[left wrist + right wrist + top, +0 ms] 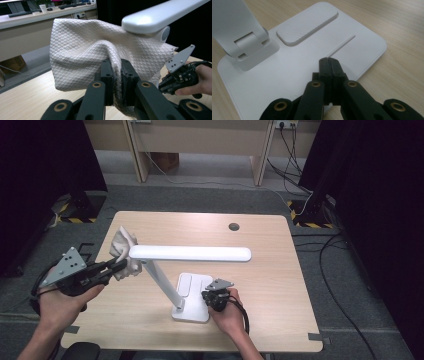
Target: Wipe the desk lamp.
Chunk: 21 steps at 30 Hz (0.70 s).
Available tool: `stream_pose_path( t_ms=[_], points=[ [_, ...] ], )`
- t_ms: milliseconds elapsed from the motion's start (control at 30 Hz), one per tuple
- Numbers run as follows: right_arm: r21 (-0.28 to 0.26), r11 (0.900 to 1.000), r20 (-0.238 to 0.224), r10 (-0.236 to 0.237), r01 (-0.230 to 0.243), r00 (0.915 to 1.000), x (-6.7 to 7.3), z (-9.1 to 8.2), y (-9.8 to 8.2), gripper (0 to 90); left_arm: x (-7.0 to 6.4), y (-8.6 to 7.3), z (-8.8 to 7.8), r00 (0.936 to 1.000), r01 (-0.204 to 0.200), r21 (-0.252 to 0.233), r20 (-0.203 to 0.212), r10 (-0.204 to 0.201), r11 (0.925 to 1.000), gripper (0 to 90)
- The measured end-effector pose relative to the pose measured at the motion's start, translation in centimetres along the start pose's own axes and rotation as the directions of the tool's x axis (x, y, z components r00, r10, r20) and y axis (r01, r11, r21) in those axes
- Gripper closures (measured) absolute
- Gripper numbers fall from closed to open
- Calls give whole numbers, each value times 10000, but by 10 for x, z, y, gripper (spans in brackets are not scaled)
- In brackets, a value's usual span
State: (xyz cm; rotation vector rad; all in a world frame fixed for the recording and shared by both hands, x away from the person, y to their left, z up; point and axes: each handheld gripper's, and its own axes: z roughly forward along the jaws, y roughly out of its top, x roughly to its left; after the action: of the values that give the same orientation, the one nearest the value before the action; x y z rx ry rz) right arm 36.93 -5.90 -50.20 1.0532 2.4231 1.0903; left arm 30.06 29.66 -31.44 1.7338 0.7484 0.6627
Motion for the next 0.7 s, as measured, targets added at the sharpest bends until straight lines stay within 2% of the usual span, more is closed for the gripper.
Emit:
stream_pose_path(
  t_ms=[33, 133, 433, 533, 700],
  points=[
    [-24, 10000, 12, -2, 2, 10000, 0, 0, 0, 900, 1, 2, -1, 9999, -154, -92, -36, 154, 9998, 825],
    [-39, 10000, 31, -29, 29, 10000, 1, 0, -1, 900, 1, 5, -6, 9999, -90, -76, -147, 88, 9999, 825],
    [-122, 9999, 11, 39, -39, 10000, 0, 0, -1, 900, 5, 15, -16, 9993, -166, -580, -346, 146, 9982, 827],
    [-116, 9999, 47, -5, 6, 10000, 1, 0, -1, 900, 5, 19, -19, 9995, -172, -722, -293, 151, 9972, 827],
    [-176, 9998, 36, -30, 31, 10000, 0, 1, -2, 900, 3, 25, -21, 9999, -80, -873, 75, 86, 9962, 827]
  ],
)
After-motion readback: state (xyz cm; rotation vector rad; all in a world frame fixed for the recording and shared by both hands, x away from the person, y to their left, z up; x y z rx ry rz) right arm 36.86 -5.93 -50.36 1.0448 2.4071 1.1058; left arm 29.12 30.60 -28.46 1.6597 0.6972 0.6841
